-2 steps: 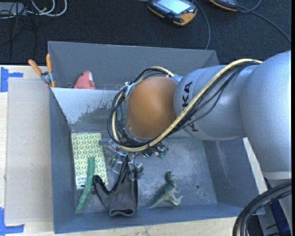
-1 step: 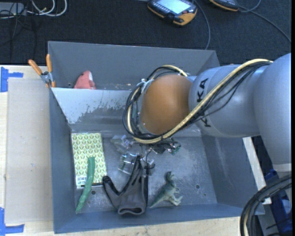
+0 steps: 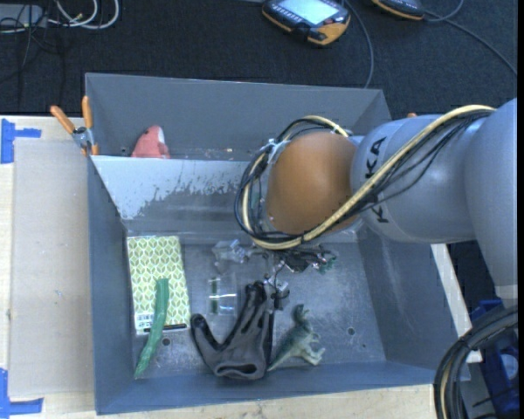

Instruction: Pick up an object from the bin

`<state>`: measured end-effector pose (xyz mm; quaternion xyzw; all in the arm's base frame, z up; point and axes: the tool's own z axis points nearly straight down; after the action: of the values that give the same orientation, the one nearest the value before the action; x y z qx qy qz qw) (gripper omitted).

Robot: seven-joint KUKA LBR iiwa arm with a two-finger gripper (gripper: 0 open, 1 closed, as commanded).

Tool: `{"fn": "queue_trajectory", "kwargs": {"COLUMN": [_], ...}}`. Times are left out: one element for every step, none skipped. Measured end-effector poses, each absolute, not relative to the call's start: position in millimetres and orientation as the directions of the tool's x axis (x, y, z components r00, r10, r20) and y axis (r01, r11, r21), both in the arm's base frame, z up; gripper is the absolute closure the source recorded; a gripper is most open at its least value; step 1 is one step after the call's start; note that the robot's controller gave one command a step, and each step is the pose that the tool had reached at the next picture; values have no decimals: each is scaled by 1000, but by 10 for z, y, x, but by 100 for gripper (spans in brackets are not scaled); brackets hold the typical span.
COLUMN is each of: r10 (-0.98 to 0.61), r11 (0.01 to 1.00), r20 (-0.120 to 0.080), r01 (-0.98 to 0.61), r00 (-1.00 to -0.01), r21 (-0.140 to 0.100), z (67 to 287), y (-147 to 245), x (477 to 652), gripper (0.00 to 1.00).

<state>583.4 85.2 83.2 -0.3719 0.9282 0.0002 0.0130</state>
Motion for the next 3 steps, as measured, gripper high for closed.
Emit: {"fn": "queue_trajectory", "kwargs": {"r10": [-776,-775,-785], "r11": [631,632,619], "r20": [-27,-27,-24], "r01": [-776,-775,-785], "r00": [-631,-631,-619], "r21": [-6,-6,-1], "z": [736,735,1258], "y": [472,472,473], "x": [5517,5517,5485], "gripper": [100,100,100]}}
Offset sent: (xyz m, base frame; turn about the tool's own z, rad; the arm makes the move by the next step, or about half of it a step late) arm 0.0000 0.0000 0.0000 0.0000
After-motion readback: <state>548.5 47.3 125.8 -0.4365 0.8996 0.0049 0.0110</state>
